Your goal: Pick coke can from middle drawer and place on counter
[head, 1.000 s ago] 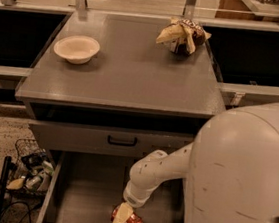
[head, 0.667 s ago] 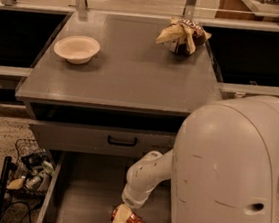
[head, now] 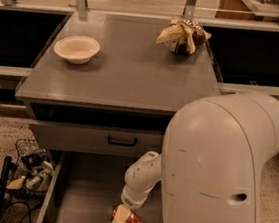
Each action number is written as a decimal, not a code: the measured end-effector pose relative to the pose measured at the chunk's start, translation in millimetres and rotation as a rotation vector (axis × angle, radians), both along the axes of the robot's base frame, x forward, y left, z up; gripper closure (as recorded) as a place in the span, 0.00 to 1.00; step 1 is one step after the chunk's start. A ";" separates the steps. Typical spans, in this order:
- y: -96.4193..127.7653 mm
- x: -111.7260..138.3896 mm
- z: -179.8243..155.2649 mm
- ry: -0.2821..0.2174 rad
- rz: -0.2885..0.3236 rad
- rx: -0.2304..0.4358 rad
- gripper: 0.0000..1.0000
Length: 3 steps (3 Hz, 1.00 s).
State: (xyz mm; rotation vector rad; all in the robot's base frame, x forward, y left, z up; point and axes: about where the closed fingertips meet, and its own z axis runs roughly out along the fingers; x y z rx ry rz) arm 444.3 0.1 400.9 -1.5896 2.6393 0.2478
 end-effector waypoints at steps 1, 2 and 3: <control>5.9 -5.0 -24.0 0.041 0.010 -0.028 0.00; 6.6 -2.1 -20.6 0.050 0.021 -0.003 0.00; 10.0 14.9 -20.2 0.039 0.010 0.002 0.00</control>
Offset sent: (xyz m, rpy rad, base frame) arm -0.0051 0.0094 -0.0352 -0.0421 0.0556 0.0130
